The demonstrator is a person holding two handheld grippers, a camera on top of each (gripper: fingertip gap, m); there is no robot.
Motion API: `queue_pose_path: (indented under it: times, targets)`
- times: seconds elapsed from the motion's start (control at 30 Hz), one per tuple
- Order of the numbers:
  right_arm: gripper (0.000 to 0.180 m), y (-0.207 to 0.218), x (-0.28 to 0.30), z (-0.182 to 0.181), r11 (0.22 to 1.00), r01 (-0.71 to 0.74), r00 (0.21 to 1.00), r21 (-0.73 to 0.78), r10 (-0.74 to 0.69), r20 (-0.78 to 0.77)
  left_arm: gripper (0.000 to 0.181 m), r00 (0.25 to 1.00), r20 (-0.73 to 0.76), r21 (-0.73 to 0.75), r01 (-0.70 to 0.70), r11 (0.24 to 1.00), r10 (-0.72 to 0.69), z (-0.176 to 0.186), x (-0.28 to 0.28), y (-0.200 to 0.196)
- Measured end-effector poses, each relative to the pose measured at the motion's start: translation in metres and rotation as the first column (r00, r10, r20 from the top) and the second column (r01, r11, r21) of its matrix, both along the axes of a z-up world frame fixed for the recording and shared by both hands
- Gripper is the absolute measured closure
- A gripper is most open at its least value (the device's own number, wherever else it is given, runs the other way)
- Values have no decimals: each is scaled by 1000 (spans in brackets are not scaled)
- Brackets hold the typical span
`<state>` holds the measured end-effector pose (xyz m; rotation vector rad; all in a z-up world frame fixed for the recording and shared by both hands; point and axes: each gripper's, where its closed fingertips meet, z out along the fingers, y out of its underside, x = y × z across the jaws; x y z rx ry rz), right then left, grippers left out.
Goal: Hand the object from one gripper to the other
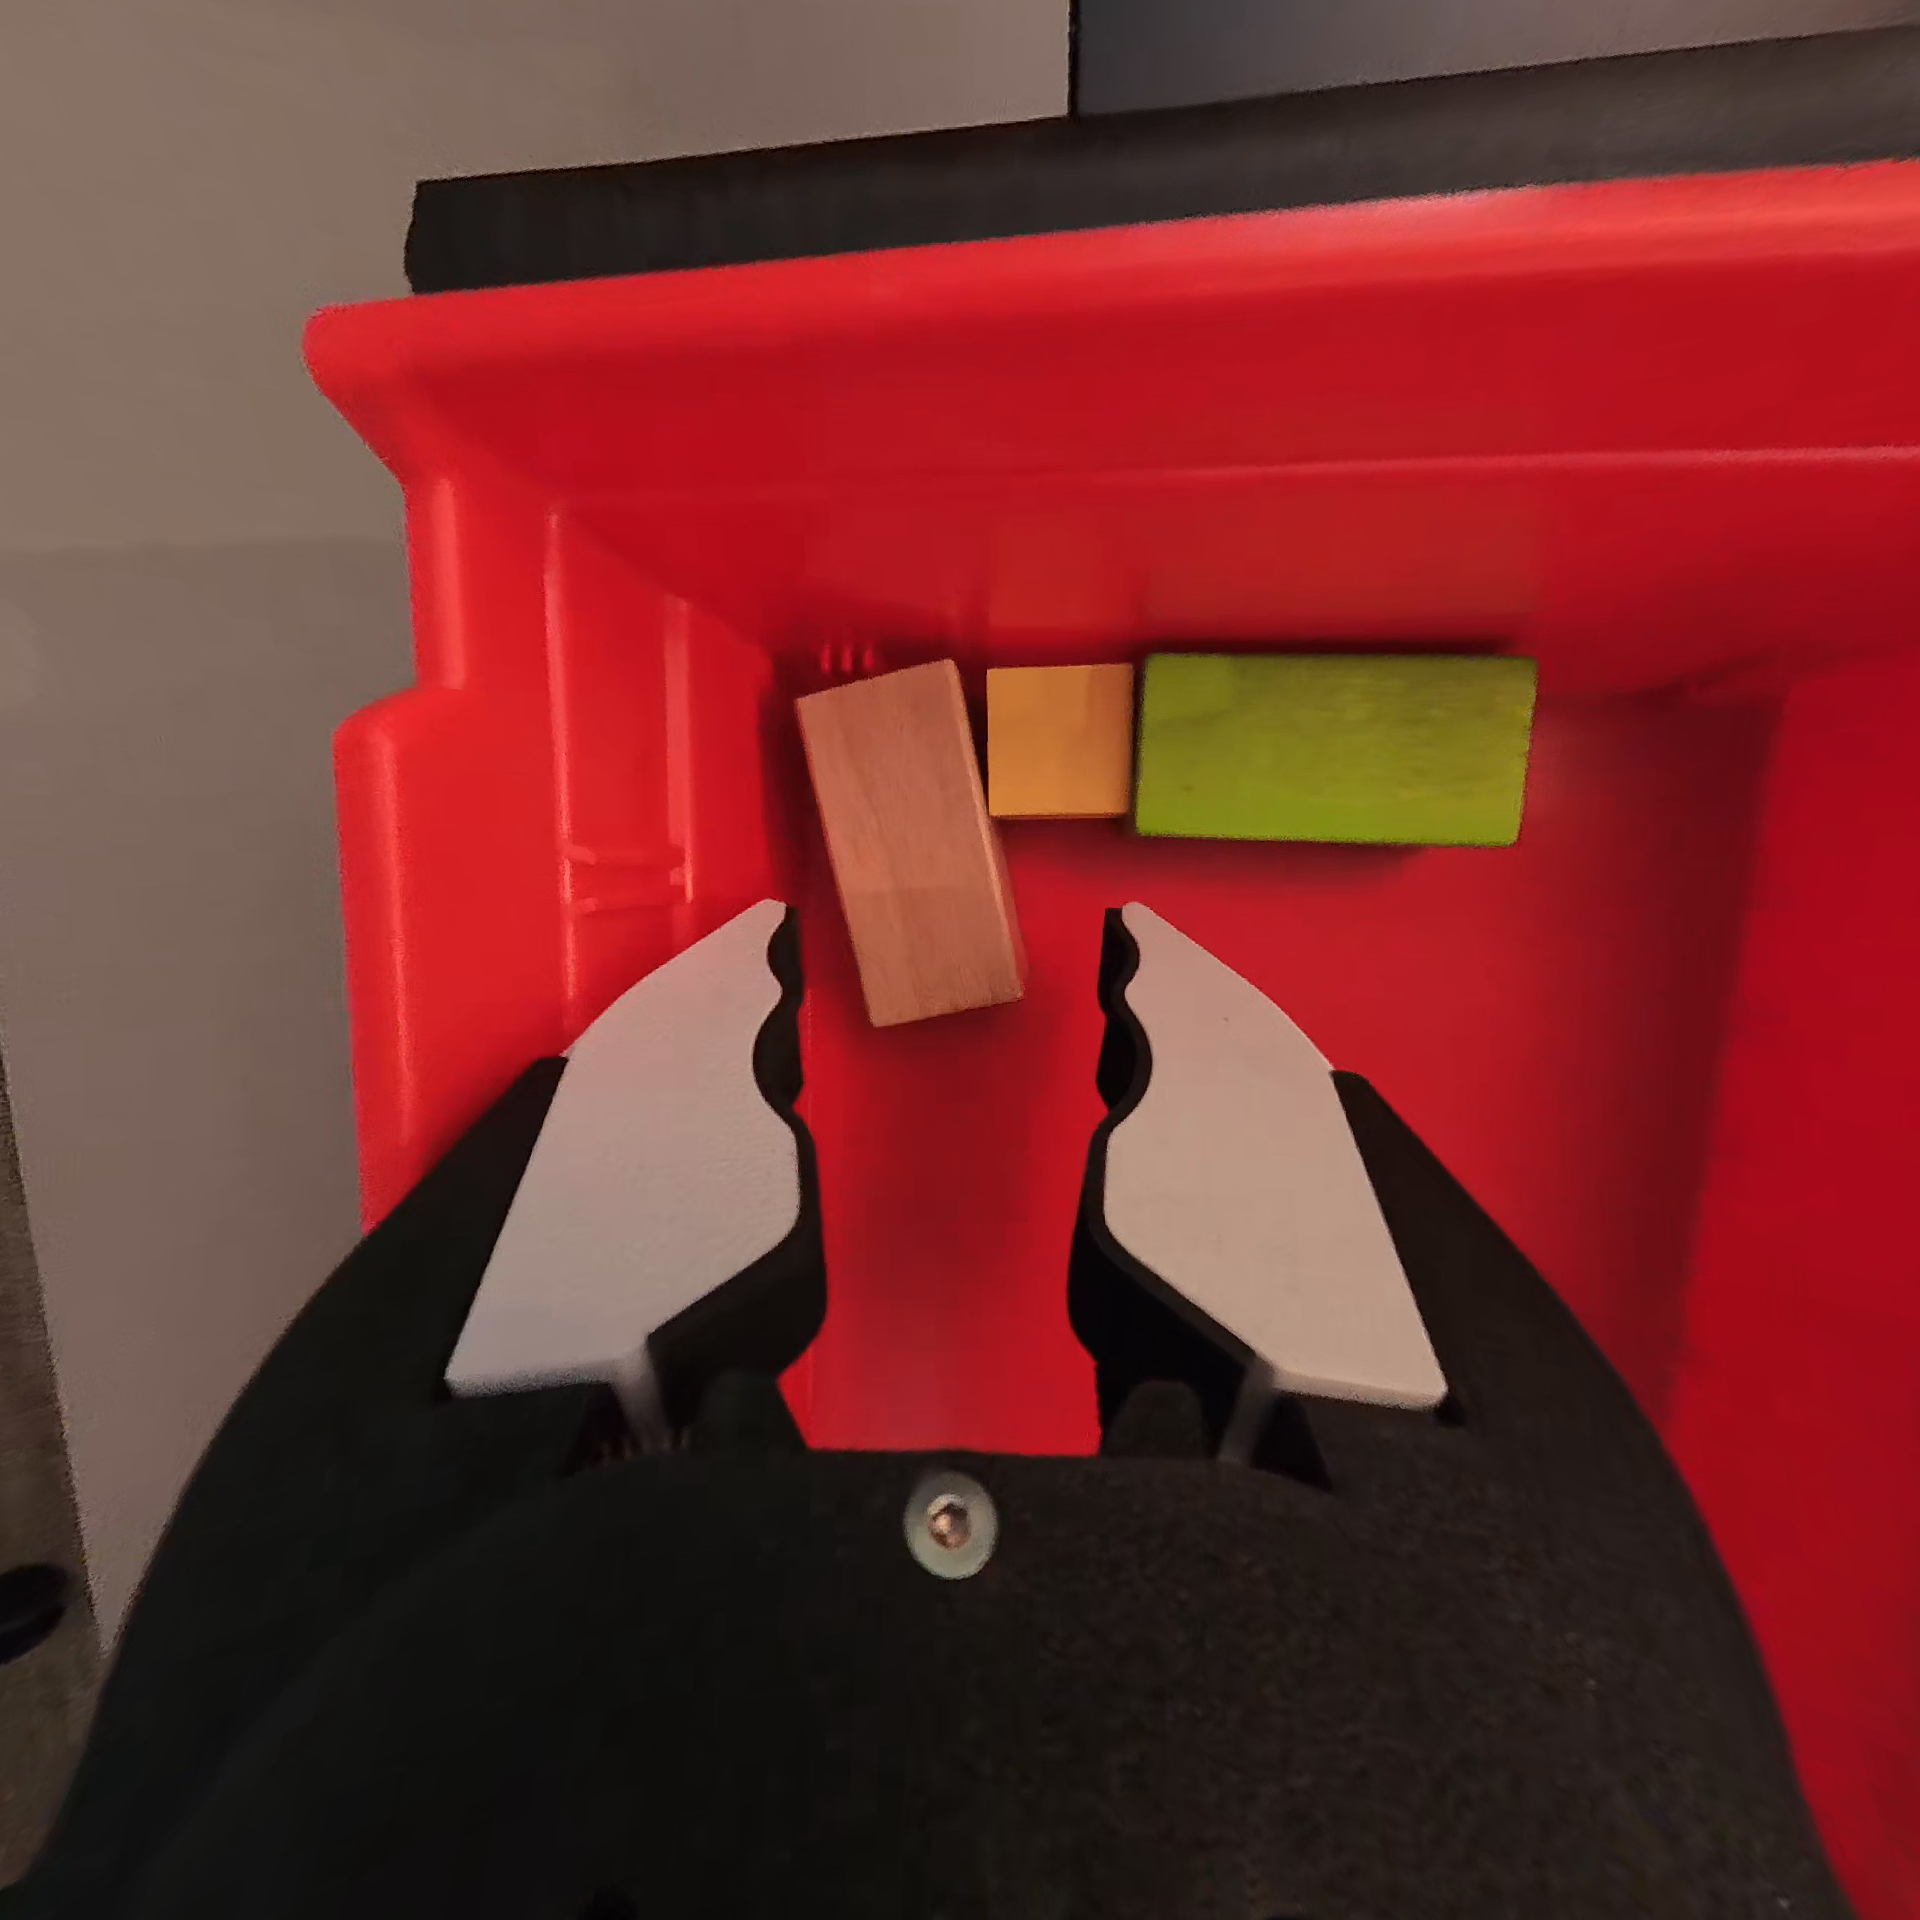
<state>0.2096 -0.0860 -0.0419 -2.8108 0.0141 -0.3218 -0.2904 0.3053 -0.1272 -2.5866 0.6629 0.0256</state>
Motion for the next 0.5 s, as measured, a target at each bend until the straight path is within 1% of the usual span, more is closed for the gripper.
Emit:
queue_pose_path:
  times: [0.17, 0.3, 0.5]
  targets:
    - [115, 0, -1, 1, 1000, -4, 1000, 5, 4, 1, 131, 999, -36, -9, -12, 1000, 12, -10, 1, 6]
    - [115, -1, -1, 1, 1000, -10, 1000, 0, 10, 3, 143, 997, -71, -18, -23, 1000, 22, -16, -4, 10]
    - [115, -1, -1, 1, 1000, -13, 1000, -2, 13, 4, 145, 993, -116, -43, 2, 999, -7, -18, -6, 7]
